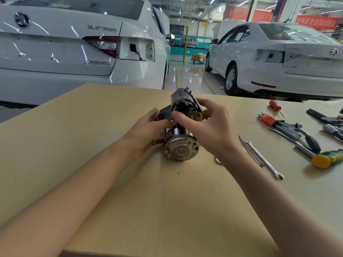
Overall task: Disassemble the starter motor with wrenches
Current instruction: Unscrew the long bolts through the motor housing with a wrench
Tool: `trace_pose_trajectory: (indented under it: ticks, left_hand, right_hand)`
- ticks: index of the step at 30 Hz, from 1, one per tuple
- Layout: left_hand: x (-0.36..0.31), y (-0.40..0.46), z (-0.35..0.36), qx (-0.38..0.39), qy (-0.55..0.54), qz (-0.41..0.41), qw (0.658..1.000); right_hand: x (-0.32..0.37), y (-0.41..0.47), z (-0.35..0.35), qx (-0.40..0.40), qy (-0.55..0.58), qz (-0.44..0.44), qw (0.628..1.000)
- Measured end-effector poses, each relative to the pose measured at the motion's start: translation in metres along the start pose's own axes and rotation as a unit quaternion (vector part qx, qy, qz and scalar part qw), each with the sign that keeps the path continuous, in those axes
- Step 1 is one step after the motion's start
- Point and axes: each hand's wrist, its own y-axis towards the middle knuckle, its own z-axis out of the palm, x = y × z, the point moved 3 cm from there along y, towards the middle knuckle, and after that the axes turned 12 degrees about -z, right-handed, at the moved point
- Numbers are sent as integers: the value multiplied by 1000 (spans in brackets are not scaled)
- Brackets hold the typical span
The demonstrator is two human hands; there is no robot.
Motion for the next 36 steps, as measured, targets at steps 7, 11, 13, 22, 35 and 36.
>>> trace_pose_trajectory:
  ticks: [7,11,13,22,35,36]
  left_hand:
    - [4,-1,-11,-112,-14,-99,989]
    - [4,-5,-1,-38,51,-105,993]
    - [3,-4,0,-43,41,-92,994]
    - [-5,-3,-26,-153,-65,-92,982]
    - [4,-8,-10,-42,125,-133,982]
    - [5,-8,-10,-43,126,-119,984]
  right_hand:
    - [-16,4,-6,32,10,70,997]
    - [-26,0,-5,34,80,94,992]
    - [-28,-1,-4,30,110,104,988]
    - [-34,-5,0,73,208,148,964]
    - [-44,-10,2,29,269,205,941]
    - [-45,-11,2,26,270,208,940]
